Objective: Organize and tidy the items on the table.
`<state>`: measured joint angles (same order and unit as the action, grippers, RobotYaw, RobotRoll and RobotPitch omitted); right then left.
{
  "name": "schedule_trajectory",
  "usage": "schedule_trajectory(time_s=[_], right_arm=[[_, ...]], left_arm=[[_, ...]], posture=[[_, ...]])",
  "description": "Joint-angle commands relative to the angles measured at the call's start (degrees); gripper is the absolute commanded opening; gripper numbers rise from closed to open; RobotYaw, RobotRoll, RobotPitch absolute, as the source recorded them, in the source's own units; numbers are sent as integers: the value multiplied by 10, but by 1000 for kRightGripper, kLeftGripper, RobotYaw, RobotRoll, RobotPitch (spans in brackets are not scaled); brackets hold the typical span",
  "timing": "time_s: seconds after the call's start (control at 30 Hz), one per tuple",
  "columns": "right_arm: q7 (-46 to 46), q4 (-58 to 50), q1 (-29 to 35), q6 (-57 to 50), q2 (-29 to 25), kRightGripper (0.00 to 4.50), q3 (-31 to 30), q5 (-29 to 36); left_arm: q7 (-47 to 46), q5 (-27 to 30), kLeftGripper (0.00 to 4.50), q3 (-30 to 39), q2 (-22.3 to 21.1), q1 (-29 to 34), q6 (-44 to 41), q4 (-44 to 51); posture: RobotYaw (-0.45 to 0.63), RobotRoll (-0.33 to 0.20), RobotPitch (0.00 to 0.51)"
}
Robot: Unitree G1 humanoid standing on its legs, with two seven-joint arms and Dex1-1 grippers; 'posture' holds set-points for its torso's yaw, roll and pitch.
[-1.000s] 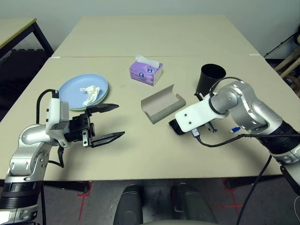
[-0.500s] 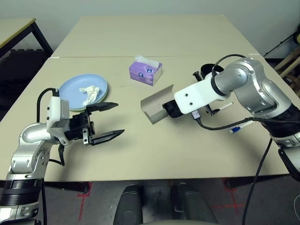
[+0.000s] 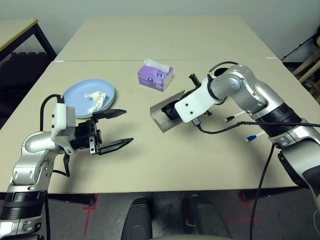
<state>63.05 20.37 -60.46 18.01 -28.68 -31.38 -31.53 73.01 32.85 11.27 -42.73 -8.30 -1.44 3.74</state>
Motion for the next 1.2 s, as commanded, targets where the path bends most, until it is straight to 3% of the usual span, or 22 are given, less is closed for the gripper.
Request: schedule_trajectory(time_s=[0.03, 1.2], right_arm=[[-20, 15, -6, 28, 7, 384, -9, -6], [-132, 72, 35, 36, 53, 384, -28, -71]], left_arm=[[-3, -6, 4500, -2, -1, 6, -1, 11], [-6, -10, 4500, -2, -1, 27, 6, 18]], posture=[[107, 0, 86], [129, 0, 102]])
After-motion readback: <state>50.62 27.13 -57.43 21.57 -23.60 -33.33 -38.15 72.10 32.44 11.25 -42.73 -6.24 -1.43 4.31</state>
